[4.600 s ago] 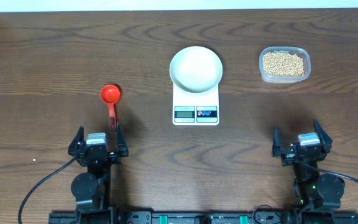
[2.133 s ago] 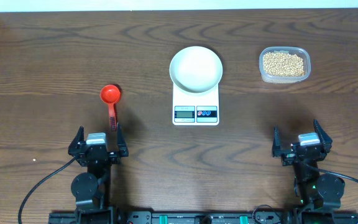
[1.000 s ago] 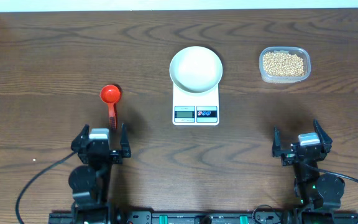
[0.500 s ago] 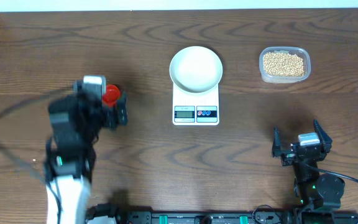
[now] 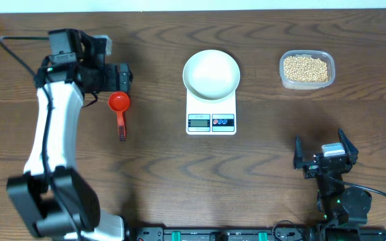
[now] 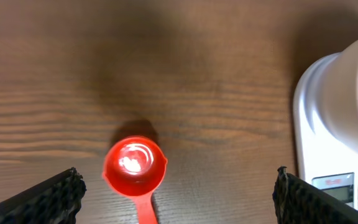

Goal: Scoop item into bowl and weigh 50g on scale
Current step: 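Reach the left gripper to the red scoop and grasp its handle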

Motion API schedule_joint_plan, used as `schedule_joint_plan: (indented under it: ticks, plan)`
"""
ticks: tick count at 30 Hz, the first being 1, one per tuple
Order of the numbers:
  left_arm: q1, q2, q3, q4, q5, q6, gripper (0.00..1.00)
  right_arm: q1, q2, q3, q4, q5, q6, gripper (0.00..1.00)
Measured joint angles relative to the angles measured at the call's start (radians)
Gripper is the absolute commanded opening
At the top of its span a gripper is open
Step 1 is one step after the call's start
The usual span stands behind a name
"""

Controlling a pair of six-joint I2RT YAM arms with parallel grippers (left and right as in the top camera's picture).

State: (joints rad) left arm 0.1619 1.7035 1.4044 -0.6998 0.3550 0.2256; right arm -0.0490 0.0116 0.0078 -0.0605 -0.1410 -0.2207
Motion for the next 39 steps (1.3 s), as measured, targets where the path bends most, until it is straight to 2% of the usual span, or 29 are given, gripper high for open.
schedule_joint_plan:
  ticks: [12, 18, 22, 26, 35, 39]
  plan:
    - [0.013, 0.210, 0.000, 0.031, -0.010, 0.015, 0.97, 0.000, 0.000, 0.000, 0.000, 0.000, 0.000, 0.99]
    - [0.066, 0.268, 0.000, 0.034, -0.025, 0.018, 0.70, 0.000, 0.000, 0.000, 0.000, 0.000, 0.000, 0.99]
    - [0.087, 0.302, 0.000, 0.043, -0.032, 0.019, 0.59, 0.000, 0.000, 0.000, 0.000, 0.000, 0.000, 0.99]
    - [0.091, 0.315, 0.000, 0.056, -0.032, 0.021, 0.42, 0.000, 0.000, 0.000, 0.000, 0.000, 0.000, 0.99]
    - [0.090, 0.315, 0.000, 0.090, -0.041, 0.019, 0.40, 0.000, 0.000, 0.000, 0.000, 0.000, 0.000, 0.99]
    - [0.090, 0.315, 0.000, 0.097, -0.055, 0.018, 0.35, 0.000, 0.000, 0.000, 0.000, 0.000, 0.000, 0.99]
